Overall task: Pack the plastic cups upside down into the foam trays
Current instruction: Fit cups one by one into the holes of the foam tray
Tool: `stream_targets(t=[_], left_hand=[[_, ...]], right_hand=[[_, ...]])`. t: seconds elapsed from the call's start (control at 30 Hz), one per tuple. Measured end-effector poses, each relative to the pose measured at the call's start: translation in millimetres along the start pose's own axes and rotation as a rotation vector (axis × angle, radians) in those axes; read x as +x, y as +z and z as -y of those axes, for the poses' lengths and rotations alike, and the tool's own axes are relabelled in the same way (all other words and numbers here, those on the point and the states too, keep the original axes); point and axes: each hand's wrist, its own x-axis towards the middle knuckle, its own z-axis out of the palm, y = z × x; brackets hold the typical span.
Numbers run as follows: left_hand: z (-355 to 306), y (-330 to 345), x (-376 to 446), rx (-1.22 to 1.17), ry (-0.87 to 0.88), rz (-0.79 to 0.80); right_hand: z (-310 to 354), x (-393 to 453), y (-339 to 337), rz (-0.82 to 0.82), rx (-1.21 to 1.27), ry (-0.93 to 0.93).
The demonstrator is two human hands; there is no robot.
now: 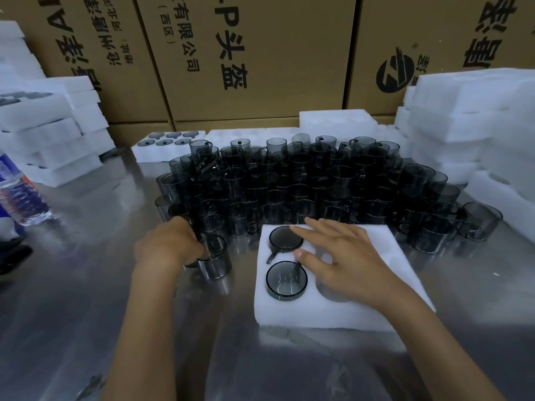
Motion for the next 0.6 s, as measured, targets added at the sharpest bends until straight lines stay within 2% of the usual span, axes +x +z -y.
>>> stream_targets(t=[0.13,0.23,0.37,0.43,0.53,0.6], left_hand=[[1.6,-5.3,0.5,-0.095,0.037,0.014],[1.9,-12.1,2.4,-0.336,0.157,-0.032],[-16.4,-9.7,-4.7,-0.576,0.331,-0.184],[-34.3,-0.4,-13.2,-0.666,0.402,-0.263],[-63.7,18.3,-31.0,-0.655,0.443,-0.413],[-80.5,30.7,-43.0,-0.666,0.484,-0.472]], right_hand=[[0.6,0.2,-0.5,-0.002,0.003,0.000],[0.6,0.1,-0.6,-0.008,0.015,-0.001],[2.4,0.4,-0.3,-0.067,0.080,0.004],[3.4,0.1,-2.5,-0.139,0.203,-0.001],[6.5,-1.2,-6.9,-0.196,0.406,-0.013],[8.5,-1.5,-7.0,-0.253,0.398,-0.033]])
